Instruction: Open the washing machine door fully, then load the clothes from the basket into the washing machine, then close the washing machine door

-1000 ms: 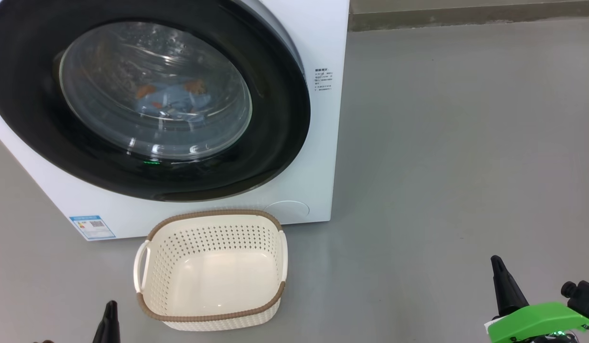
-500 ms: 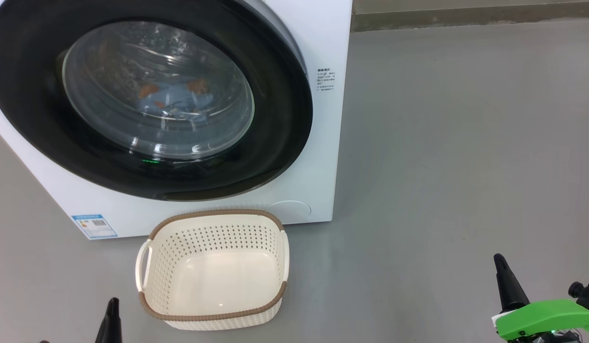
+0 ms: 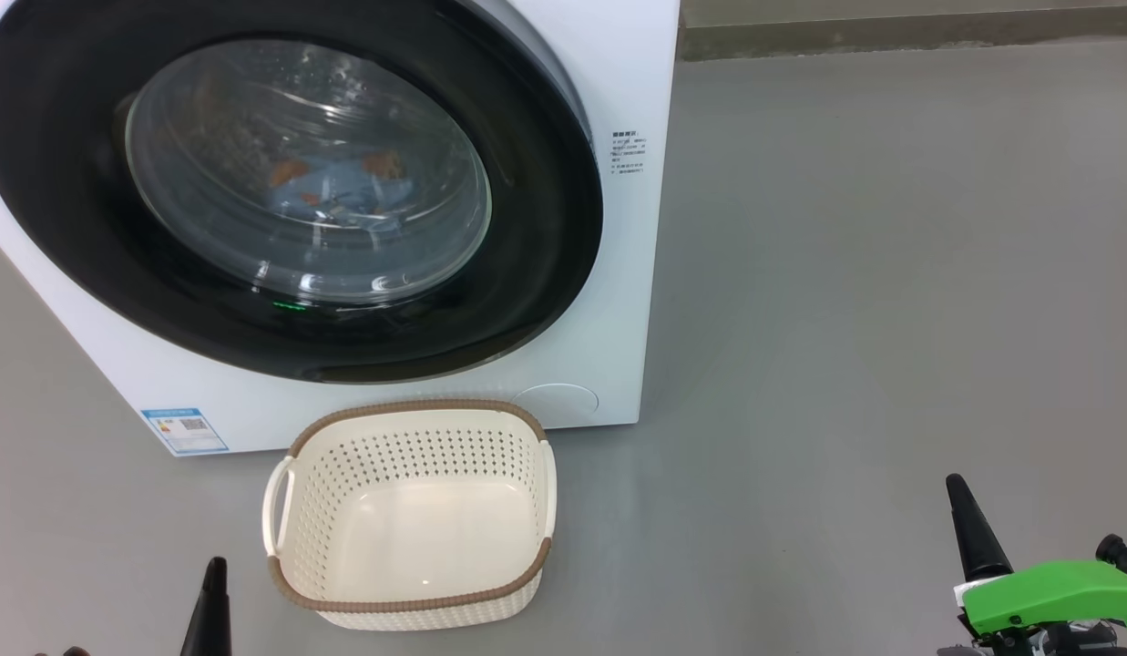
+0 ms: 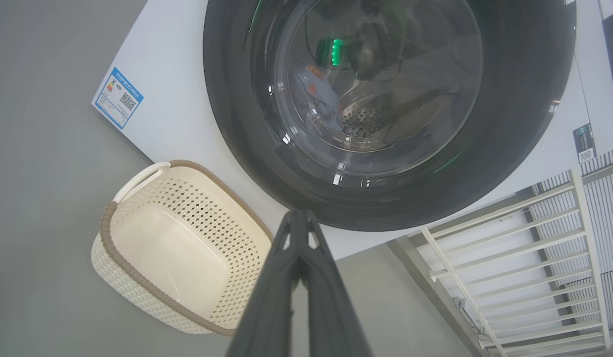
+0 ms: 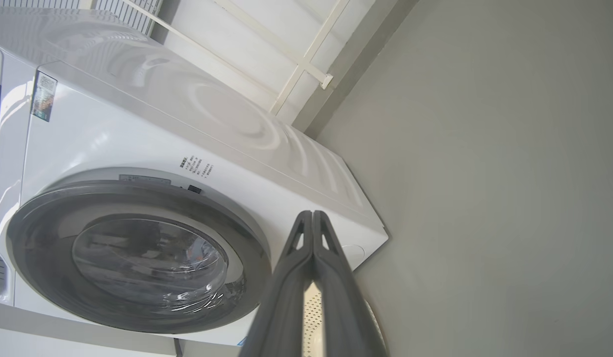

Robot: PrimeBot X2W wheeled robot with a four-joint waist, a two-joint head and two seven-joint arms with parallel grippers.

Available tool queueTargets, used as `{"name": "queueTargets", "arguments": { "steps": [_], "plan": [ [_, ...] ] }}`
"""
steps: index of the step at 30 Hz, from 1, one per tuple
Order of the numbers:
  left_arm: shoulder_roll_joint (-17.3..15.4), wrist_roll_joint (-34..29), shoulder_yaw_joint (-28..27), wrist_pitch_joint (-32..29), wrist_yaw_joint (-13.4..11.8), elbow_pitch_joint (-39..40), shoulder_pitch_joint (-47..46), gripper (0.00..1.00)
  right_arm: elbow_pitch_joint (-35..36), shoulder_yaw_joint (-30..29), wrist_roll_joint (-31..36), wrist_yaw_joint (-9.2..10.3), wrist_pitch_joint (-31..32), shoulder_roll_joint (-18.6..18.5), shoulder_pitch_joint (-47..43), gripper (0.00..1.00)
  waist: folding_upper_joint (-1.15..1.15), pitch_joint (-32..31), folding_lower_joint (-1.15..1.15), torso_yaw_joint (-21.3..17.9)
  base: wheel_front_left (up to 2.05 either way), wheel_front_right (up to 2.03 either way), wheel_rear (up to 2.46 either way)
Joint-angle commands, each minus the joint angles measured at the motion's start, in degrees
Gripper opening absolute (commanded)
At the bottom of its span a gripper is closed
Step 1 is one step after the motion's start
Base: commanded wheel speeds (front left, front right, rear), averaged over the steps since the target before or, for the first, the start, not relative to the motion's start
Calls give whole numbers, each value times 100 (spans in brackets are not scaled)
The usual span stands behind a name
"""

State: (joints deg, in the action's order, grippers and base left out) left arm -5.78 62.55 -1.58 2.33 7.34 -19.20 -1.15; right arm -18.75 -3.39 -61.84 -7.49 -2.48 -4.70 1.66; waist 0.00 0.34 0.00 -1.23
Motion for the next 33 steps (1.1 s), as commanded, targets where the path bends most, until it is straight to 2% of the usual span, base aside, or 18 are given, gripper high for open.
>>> {"name": "queueTargets", "arguments": {
  "steps": [1, 33],
  "plan": [
    [-47, 149, -148, -49, 9, 190, -250, 0, 192, 30, -202, -1, 59, -45, 265, 0, 0, 0, 0, 3, 0, 0, 0],
    [170, 1958, -373, -586, 13, 400, -413, 0, 372, -195, -2020, 0, 601, 101, 386, 0, 0, -11, 0, 80, 0, 0, 0]
  ]
}}
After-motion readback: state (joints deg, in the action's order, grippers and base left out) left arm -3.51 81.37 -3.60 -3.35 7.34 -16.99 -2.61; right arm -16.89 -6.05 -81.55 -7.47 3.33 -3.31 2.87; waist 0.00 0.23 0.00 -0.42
